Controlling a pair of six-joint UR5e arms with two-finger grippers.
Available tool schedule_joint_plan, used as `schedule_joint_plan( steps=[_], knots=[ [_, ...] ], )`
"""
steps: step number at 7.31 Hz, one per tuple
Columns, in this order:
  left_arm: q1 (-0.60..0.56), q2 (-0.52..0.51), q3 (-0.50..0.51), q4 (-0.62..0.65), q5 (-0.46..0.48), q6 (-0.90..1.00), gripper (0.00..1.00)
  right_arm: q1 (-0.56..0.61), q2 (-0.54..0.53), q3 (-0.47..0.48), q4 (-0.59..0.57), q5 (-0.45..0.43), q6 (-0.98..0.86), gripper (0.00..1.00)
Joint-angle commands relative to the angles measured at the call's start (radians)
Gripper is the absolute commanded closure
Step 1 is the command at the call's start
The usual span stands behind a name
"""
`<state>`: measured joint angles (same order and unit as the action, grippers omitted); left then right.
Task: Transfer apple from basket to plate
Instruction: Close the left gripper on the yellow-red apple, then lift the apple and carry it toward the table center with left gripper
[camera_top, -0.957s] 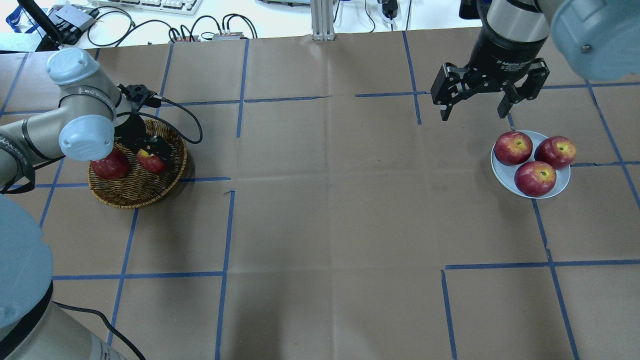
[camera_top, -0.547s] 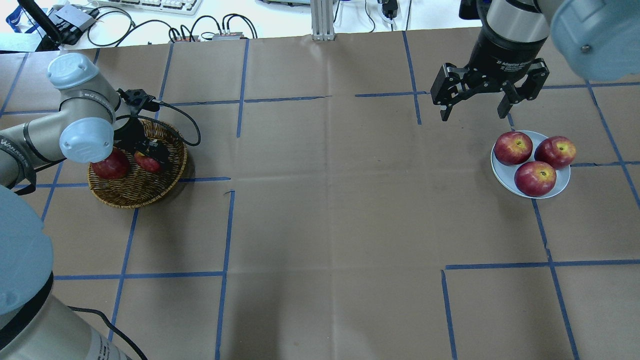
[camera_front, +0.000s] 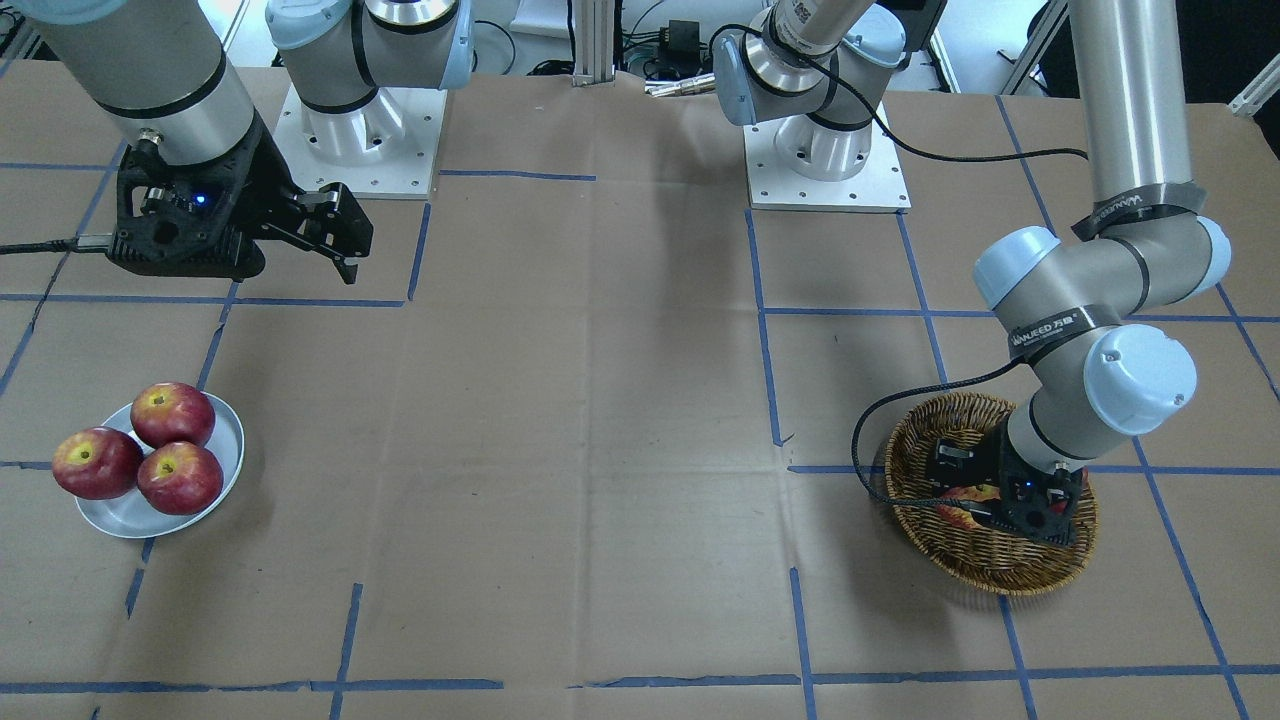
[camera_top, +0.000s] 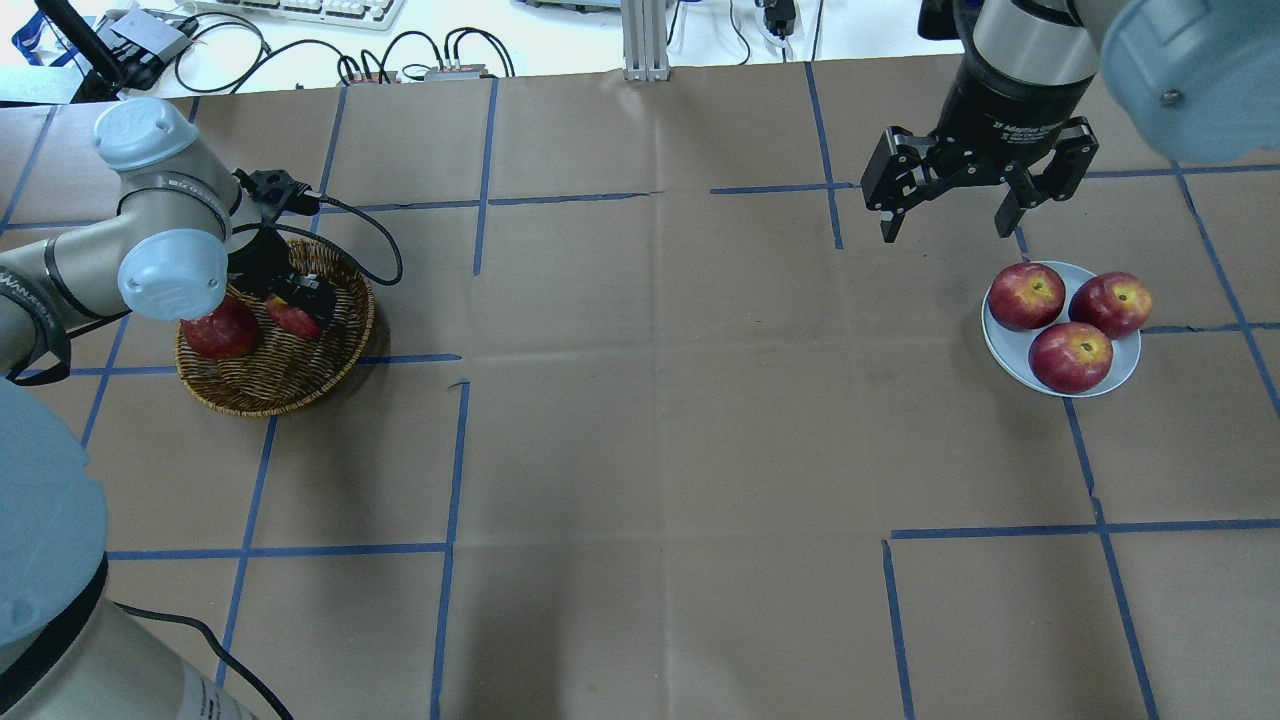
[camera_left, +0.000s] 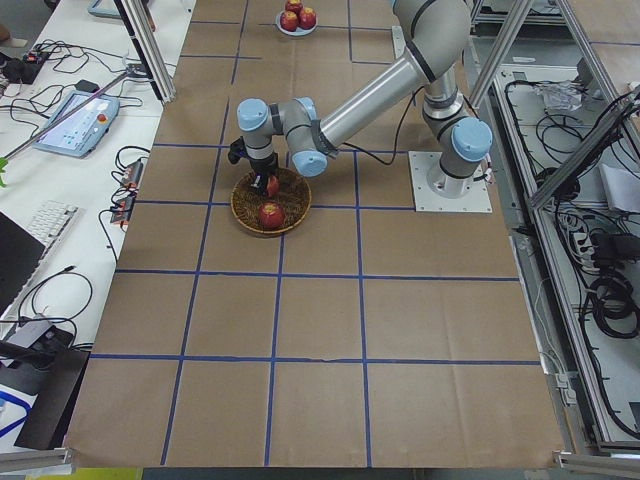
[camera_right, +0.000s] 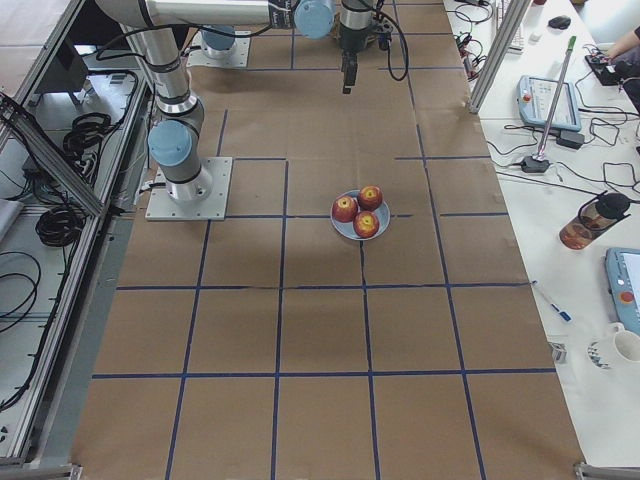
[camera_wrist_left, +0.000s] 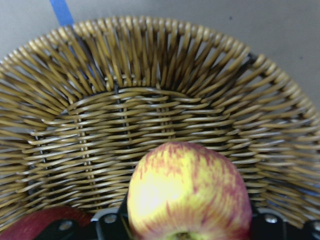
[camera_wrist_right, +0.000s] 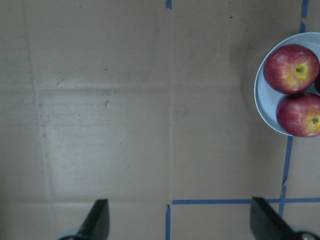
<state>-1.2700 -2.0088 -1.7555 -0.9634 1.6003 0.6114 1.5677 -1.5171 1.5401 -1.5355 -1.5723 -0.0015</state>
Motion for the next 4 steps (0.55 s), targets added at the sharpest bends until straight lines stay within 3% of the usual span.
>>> schedule_joint_plan(
  steps=[1, 4],
  knots=[
    [-0.127, 0.092, 0.011, -0.088, 0.001, -0.213, 0.36, 0.0, 0.0, 0.0, 0.0, 0.0, 0.0, 0.0],
    [-0.436, 0.09, 0.048, -0.11, 0.035, -0.675, 0.35, 0.0, 0.0, 0.0, 0.0, 0.0, 0.0, 0.0]
  ],
)
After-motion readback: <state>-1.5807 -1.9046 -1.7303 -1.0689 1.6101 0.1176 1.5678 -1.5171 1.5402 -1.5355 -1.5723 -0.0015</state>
